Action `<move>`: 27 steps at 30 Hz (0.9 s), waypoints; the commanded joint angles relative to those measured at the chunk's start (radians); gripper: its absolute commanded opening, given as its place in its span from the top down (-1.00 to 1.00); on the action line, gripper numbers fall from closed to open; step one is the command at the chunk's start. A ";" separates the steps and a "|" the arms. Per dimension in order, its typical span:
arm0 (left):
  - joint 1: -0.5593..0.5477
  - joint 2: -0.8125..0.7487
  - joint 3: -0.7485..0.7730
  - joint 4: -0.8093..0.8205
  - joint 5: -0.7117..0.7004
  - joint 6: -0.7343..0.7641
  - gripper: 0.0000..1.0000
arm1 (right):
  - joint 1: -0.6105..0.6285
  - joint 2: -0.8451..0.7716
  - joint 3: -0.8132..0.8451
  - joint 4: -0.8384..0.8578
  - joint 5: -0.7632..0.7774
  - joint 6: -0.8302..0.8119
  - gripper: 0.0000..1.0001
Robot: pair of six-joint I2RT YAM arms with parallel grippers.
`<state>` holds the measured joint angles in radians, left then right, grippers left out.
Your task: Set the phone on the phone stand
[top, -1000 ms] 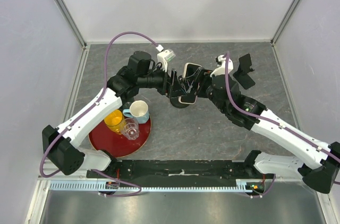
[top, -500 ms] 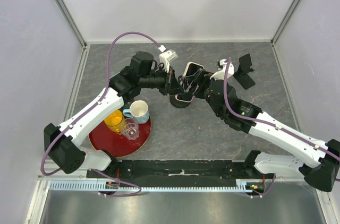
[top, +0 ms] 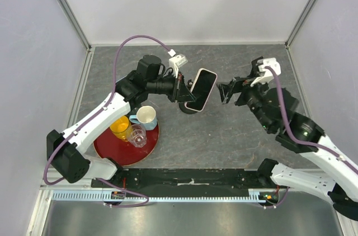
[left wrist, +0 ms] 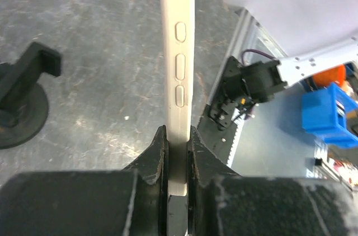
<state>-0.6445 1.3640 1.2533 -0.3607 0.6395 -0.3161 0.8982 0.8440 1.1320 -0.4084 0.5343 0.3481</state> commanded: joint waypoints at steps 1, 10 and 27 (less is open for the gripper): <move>-0.004 -0.046 0.009 0.126 0.212 0.037 0.95 | -0.024 -0.005 0.106 -0.206 -0.183 -0.147 -0.96; -0.099 -0.123 -0.037 0.149 0.342 0.181 0.95 | -0.031 -0.071 0.156 -0.248 -0.500 -0.161 -0.62; -0.196 -0.166 -0.072 0.111 0.416 0.308 0.95 | -0.031 -0.094 0.092 -0.256 -0.924 -0.161 -0.38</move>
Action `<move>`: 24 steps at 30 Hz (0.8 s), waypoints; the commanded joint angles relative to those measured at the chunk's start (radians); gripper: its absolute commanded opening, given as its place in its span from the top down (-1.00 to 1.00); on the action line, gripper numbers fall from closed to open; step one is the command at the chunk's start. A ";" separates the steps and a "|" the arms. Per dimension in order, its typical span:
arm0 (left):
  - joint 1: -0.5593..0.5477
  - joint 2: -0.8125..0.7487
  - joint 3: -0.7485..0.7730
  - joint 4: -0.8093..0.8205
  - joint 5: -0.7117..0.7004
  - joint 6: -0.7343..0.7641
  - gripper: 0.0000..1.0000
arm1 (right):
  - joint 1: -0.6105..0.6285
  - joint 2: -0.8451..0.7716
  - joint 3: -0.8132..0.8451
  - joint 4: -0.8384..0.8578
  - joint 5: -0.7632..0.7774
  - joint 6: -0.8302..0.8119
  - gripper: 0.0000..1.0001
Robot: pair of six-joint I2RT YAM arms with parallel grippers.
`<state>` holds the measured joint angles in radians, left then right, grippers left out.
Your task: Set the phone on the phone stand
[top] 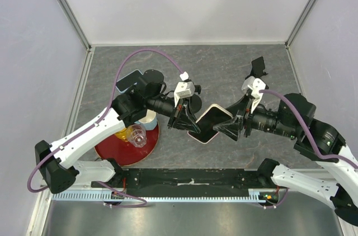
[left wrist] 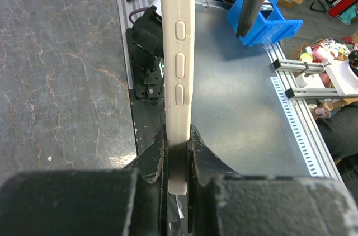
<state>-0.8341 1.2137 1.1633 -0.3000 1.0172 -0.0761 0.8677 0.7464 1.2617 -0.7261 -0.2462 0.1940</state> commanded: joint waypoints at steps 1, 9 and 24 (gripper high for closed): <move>-0.007 -0.017 0.018 0.045 0.038 0.071 0.95 | 0.001 -0.001 -0.054 0.076 -0.160 -0.010 -0.38; -0.013 -0.013 0.022 0.018 0.038 0.103 0.95 | 0.001 0.030 -0.070 0.108 -0.220 -0.030 -0.01; -0.022 0.014 0.030 -0.016 0.046 0.142 0.95 | -0.001 0.004 -0.058 0.119 -0.209 -0.062 0.28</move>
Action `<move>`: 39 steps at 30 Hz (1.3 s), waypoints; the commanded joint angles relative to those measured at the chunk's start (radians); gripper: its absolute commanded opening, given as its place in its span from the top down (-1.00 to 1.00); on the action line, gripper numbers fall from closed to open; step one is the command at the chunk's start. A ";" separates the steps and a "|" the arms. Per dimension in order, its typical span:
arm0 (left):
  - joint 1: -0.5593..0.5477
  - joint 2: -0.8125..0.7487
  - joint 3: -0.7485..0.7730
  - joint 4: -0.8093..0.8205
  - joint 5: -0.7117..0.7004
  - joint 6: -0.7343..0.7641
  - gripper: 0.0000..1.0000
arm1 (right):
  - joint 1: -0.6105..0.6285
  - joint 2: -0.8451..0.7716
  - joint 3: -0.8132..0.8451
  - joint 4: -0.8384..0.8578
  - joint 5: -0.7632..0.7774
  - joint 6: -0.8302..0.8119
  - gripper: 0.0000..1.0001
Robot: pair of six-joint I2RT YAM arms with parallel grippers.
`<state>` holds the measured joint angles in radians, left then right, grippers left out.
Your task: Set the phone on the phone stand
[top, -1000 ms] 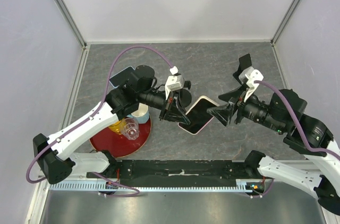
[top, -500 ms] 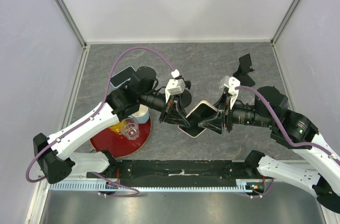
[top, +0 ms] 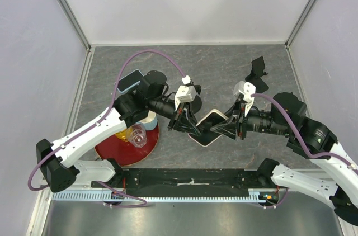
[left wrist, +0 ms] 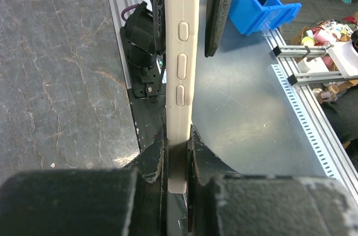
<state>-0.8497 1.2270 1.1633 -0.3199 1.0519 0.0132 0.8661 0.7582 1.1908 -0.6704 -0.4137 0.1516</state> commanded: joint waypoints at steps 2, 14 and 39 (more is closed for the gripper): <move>-0.011 0.002 0.035 -0.014 0.000 0.062 0.95 | 0.001 -0.007 0.013 0.068 -0.057 -0.018 0.35; -0.029 0.025 0.049 -0.068 -0.052 0.108 0.95 | 0.002 0.006 -0.025 0.111 -0.210 -0.012 0.95; -0.022 0.141 0.071 0.024 -1.369 -0.110 0.27 | 0.002 -0.195 -0.174 0.063 1.015 0.183 1.00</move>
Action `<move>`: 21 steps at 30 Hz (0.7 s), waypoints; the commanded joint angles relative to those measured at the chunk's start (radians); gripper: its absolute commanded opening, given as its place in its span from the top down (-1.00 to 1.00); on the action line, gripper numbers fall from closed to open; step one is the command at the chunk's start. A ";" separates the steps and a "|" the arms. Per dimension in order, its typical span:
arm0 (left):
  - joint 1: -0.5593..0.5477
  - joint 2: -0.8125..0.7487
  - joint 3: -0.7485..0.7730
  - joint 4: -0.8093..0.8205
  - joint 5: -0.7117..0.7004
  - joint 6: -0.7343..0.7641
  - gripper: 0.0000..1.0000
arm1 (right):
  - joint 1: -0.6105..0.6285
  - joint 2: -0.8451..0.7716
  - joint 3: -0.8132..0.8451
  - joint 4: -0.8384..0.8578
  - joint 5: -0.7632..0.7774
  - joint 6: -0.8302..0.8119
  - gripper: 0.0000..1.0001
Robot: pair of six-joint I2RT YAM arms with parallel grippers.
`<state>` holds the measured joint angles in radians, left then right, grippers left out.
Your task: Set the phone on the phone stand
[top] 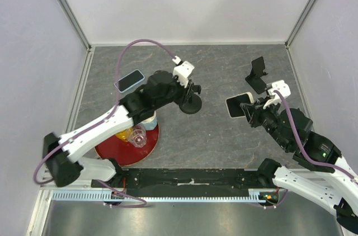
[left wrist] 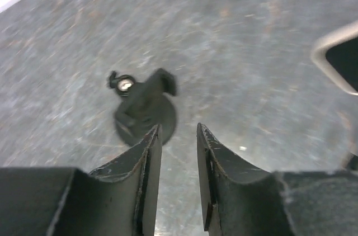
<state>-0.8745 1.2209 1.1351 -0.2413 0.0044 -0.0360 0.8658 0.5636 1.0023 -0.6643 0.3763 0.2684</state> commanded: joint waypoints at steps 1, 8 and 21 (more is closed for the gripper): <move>0.003 0.219 0.120 -0.070 -0.357 -0.083 0.26 | 0.001 0.004 0.021 0.060 0.217 0.055 1.00; 0.003 0.362 0.196 -0.104 -0.469 -0.122 0.26 | 0.002 -0.014 0.007 0.095 0.185 0.022 1.00; 0.003 0.166 0.097 -0.050 -0.316 -0.071 -0.07 | 0.001 0.015 -0.021 0.103 0.128 -0.001 1.00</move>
<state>-0.8719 1.5513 1.2774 -0.3691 -0.3691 -0.1226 0.8661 0.5751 0.9726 -0.6590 0.5186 0.2832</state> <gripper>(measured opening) 0.459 0.226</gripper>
